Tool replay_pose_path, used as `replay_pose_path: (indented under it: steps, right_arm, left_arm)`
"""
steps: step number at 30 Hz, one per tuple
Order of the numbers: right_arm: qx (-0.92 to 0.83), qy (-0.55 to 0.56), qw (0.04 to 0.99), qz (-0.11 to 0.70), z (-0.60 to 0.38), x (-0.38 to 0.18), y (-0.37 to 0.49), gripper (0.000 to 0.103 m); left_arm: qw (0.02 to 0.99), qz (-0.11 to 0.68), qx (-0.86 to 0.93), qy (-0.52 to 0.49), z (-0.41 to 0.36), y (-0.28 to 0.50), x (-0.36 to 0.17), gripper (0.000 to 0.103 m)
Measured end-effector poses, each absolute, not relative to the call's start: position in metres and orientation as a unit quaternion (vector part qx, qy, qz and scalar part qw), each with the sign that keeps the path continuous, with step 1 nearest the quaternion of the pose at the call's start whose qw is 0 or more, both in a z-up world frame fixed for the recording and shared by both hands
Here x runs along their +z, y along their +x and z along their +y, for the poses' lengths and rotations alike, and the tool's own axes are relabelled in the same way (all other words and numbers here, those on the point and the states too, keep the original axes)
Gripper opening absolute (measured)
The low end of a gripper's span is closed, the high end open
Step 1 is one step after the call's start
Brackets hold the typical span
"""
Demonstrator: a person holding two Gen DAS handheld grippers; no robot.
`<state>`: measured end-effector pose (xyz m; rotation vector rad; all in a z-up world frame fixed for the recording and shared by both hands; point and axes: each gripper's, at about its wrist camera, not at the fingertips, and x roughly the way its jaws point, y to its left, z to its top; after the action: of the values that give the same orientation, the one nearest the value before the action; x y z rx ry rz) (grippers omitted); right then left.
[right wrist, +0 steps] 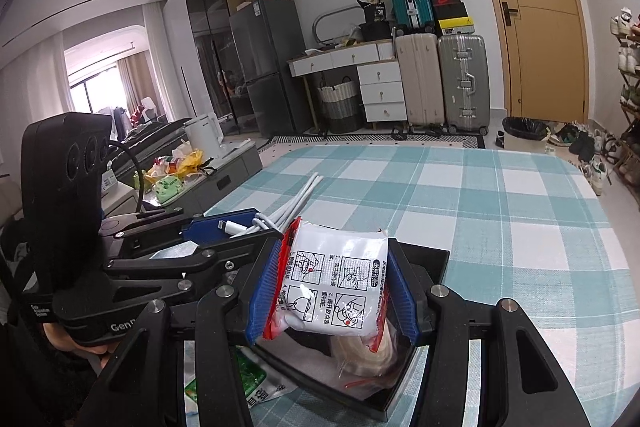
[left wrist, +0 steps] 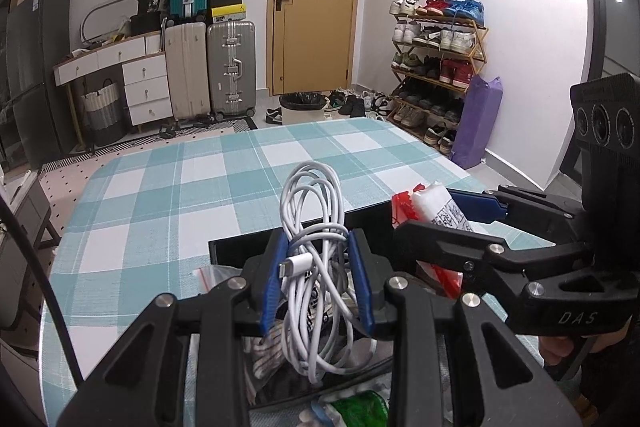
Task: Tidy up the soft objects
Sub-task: 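Lower the cable and packet into the black box and release both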
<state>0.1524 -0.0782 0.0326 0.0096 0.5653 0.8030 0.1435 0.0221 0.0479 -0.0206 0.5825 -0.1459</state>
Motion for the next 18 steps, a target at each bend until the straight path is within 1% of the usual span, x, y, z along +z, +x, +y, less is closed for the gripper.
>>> replay_pose_path:
  steps: [12, 18]
  right_arm:
    - [0.373, 0.006, 0.882, 0.289, -0.072, 0.017, 0.169, 0.052]
    - [0.361, 0.005, 0.884, 0.297, -0.071, 0.010, 0.174, 0.053]
  left_arm:
    - [0.949, 0.305, -0.072, 0.035, 0.009, 0.146, 0.025, 0.030]
    - [0.944, 0.321, -0.074, 0.021, 0.014, 0.146, 0.020, 0.030]
